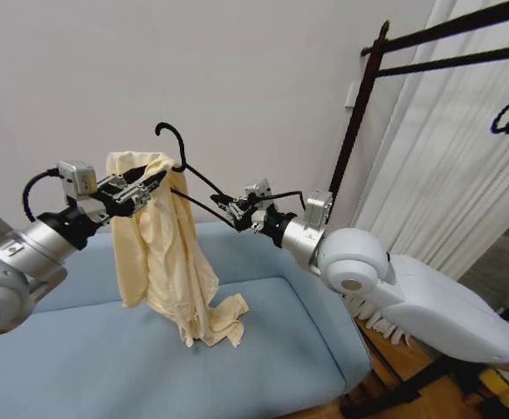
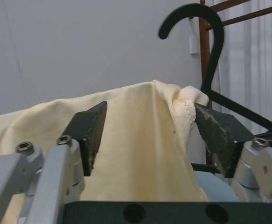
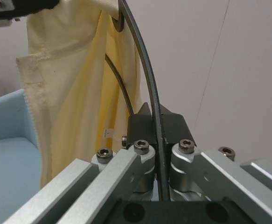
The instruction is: Pick up the clothes from the sofa and hang them on the clothes hanger.
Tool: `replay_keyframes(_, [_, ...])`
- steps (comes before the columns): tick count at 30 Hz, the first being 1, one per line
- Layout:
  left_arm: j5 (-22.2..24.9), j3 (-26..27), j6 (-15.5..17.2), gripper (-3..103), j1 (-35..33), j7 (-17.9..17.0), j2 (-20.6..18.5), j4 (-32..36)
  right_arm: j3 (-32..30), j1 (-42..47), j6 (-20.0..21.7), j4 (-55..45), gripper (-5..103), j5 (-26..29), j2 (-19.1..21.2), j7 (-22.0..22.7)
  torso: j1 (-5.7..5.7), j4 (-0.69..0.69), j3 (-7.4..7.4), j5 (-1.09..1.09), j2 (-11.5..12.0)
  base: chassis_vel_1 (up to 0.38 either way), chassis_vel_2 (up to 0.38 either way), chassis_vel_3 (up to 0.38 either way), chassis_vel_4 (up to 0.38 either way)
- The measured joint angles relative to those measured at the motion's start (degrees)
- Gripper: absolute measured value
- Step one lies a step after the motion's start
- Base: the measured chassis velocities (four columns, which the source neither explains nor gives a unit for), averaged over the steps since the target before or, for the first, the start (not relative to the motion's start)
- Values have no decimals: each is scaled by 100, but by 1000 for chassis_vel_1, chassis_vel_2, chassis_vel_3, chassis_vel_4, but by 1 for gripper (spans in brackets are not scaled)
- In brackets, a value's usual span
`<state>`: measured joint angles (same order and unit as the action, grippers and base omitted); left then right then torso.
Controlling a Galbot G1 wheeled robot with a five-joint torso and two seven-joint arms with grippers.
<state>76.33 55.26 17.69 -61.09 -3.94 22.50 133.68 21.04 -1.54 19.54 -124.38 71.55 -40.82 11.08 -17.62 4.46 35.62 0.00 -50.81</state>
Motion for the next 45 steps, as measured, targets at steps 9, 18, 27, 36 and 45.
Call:
replay_keyframes(9, [313,35,116,96,112,-68,-258,-437,-151,70,-108,610,2,-572,407,-1215,0,0,0,0,0,0,0,0,0])
replay_keyframes(18, [330,37,127,100,174,573,-681,-1174,-164,-87,-357,825,2,-573,615,-2128,0,0,0,-1,0,0,0,0,0])
replay_keyframes(27, [300,-86,-10,100,127,2656,-1543,-2021,-184,-306,-564,1349,2,-1112,947,-3934,0,1,0,0,0,0,0,0,0])
replay_keyframes(36, [166,-151,94,100,96,4696,-2123,-2524,-119,-365,-660,1542,2,-1419,973,-4201,0,0,0,0,0,0,0,0,0])
replay_keyframes(45, [-100,-206,104,100,31,5562,-2246,-2717,-63,-388,-663,1465,2,-1432,928,-4145,0,0,0,-1,0,0,0,0,0])
